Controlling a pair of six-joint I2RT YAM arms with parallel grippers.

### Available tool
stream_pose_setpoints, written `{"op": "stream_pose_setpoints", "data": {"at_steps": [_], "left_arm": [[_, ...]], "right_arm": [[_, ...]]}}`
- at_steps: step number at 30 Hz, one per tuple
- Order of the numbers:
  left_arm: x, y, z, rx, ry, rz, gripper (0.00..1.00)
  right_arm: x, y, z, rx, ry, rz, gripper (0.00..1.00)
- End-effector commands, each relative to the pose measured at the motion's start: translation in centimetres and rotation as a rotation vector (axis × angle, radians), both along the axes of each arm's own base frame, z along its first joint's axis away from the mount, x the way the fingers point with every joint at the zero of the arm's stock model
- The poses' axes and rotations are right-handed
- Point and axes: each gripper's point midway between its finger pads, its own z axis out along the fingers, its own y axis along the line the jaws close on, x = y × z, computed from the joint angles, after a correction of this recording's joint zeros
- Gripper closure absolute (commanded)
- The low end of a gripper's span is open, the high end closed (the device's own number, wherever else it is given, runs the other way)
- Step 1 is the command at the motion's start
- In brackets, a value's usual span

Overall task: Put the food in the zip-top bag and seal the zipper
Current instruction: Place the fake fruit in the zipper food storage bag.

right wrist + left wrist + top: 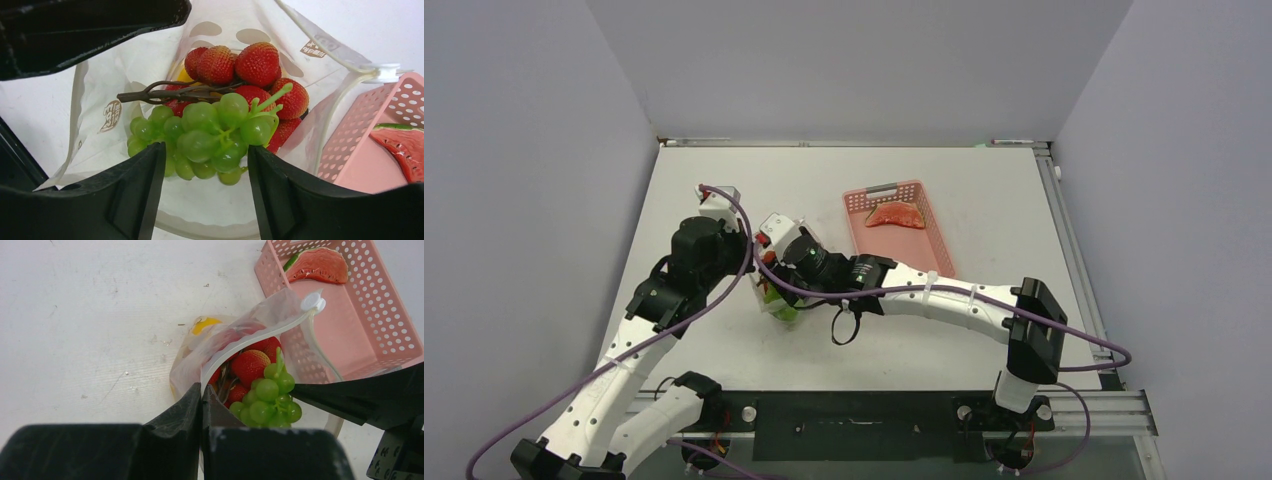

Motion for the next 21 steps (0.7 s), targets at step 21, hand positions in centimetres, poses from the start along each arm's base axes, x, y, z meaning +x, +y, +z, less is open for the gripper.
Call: {"op": "stream_pose_setpoints", "data": {"at_steps": [21], "left_arm": [[0.4,-0.3,2.1,-0.027,-0.073,-0.011,1.00]], "right_arm": [[3.0,-6.1,11.4,0.265,-0.154,-0.356,0.30]]}}
